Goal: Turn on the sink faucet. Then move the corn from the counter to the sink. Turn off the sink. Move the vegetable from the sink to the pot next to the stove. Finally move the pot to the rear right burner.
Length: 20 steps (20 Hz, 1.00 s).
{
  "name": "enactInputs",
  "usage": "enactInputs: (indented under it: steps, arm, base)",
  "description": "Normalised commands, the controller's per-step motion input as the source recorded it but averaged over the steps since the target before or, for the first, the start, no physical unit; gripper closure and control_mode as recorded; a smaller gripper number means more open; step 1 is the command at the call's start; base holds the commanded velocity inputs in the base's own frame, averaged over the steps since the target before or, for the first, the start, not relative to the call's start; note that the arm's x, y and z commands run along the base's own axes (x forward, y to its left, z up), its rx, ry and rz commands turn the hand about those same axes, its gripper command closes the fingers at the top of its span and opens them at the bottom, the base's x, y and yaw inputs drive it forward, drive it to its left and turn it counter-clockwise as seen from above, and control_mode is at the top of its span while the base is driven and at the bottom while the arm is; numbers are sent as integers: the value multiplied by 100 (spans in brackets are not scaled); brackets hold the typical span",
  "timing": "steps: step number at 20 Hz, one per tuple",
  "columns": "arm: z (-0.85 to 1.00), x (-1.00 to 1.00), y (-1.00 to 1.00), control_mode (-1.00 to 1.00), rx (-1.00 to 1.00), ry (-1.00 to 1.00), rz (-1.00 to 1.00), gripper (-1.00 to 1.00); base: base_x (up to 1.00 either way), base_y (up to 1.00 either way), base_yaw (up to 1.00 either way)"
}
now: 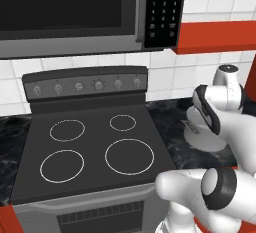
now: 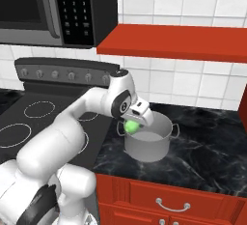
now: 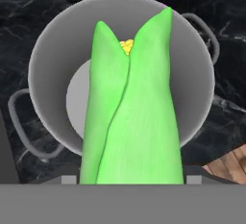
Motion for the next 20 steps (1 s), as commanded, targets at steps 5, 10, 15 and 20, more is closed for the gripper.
enactInputs:
  steps: [5, 10, 15, 20]
  arm:
    - [-9, 29, -17, -100, 1, 1, 5, 100]
    - [-26, 21, -2, -100, 0, 0, 5, 100]
    - [-22, 10, -13, -100, 0, 0, 4, 100]
    - [-16, 8, -18, -100, 0, 0, 5, 100]
  base:
    - [0, 0, 0]
    - [0, 0, 0]
    - [0, 0, 0]
    - [0, 0, 0]
